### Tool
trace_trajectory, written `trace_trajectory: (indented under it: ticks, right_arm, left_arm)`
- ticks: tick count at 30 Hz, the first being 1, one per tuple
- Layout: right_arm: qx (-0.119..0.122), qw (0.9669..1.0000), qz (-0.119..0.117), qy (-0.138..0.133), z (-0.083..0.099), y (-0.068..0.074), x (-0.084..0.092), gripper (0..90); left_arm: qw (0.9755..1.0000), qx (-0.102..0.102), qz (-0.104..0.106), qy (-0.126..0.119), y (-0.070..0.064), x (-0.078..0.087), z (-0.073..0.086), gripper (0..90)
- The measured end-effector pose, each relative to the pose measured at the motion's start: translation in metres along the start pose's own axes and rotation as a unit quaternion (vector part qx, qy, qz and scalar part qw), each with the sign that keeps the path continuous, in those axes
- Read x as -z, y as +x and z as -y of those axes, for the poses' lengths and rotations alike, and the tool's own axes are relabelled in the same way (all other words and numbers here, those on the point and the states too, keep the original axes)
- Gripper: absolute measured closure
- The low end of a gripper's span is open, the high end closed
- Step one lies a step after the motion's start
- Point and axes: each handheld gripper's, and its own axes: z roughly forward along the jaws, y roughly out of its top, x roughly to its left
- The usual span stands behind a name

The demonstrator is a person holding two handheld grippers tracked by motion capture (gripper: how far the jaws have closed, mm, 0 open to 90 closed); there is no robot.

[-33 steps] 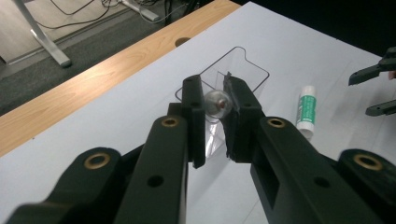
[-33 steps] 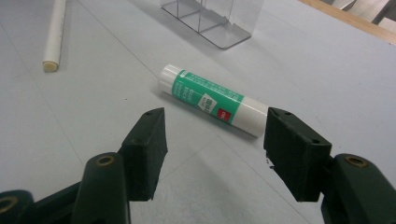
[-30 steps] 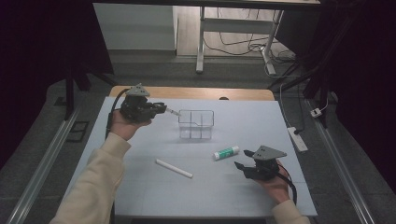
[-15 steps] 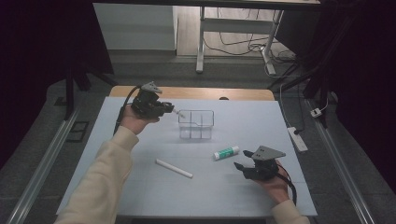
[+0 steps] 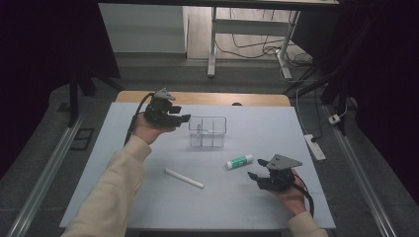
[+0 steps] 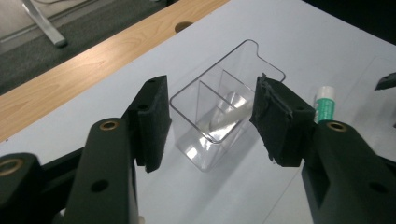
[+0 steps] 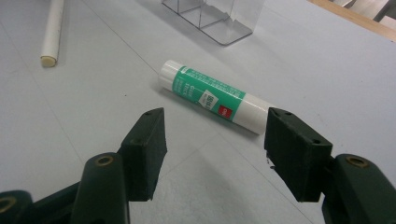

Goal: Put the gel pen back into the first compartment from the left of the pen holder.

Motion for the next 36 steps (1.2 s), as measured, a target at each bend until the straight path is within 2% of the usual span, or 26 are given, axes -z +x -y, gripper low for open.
trace_trajectory:
  ticks: [3,13,20,22,27,32,36]
  right_arm:
    - [0.0,1.0,0.0,0.0,0.0,0.0,0.0,37.9]
    - [-0.002,1.0,0.002,-0.002,0.0,-0.001,0.0,37.7]
    - [-0.006,1.0,0.004,0.001,0.004,-0.002,0.005,37.7]
    - [-0.01,0.9999,0.004,-0.003,0.006,-0.002,0.007,37.7]
    - [-0.019,0.9998,0.002,-0.006,0.01,-0.002,0.012,37.7]
    - [-0.026,0.9997,0.004,-0.005,0.014,-0.003,0.016,37.6]
    - [-0.025,0.9997,0.001,-0.003,0.014,-0.004,0.015,37.6]
  left_arm:
    - [0.9998,-0.017,0.003,0.002,-0.003,0.005,0.007,45.9]
    - [0.9992,-0.03,0.025,0.001,-0.007,0.009,0.037,46.6]
    - [0.9978,-0.053,0.04,0.001,-0.016,0.011,0.053,46.7]
    - [0.9971,-0.061,0.044,0.003,-0.019,0.012,0.057,46.6]
    - [0.9965,-0.065,0.053,-0.001,-0.025,0.013,0.064,46.1]
    - [0.9943,-0.088,0.057,0.017,-0.033,0.012,0.068,44.4]
    - [0.9927,-0.099,0.066,0.022,-0.038,0.012,0.069,42.9]
